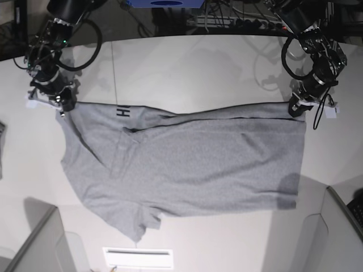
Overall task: Fold the T-shirt properly
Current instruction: 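Pull the gripped edge toward the arm bases, then open both grippers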
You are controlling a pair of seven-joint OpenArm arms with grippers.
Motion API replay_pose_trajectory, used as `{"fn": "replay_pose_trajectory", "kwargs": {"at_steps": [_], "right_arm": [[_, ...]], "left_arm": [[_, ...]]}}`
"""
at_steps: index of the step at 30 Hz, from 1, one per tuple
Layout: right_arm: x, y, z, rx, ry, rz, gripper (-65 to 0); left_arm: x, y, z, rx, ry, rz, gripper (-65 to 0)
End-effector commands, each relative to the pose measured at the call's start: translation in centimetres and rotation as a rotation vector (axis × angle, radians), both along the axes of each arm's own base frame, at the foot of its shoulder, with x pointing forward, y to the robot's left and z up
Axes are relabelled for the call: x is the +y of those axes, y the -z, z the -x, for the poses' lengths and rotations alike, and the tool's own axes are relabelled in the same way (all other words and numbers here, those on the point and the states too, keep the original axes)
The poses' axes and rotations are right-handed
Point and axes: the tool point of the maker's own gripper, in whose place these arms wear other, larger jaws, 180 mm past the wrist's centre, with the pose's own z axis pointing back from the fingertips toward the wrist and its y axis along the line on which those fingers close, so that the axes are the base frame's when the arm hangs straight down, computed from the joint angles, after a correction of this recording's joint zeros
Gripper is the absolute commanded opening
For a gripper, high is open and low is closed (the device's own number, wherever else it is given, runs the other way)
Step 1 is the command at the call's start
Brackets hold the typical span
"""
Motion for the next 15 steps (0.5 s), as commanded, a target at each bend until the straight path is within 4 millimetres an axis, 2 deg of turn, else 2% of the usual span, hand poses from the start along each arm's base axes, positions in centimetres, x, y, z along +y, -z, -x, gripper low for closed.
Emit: {"fn": "replay_pose_trajectory", "kwargs": {"at_steps": [1,4,5,9,15], "right_arm": [[-0.3,0.0,0.1,0.026,-0.019,0.014,-65.0],[-0.4,-0.5,-0.2,0.014,-0.029,0.016,-65.0],[-0.9,-1.1,-0.4,0.007,-0.039,0.031,-65.0],[-0.7,-4.0,-2.4,-0.048,-0.087,0.022,-65.0],[-1.3,-8.7,-5.8,-0.148,-0.098,-0.04,-65.0]], "left_arm": [[0.6,-0.7,-0.3,-0.01,0.0,-0.018,-65.0],[0.9,-1.6,-0.7,-0.028,0.006,-0.042,-65.0],[1.2,-2.2,-0.8,-0.033,-0.004,-0.053,-65.0],[2.0,-4.3,-1.3,-0.051,-0.066,-0.07,-65.0],[1.5,-7.9,-3.6,-0.067,0.026,-0.049,-65.0]]}}
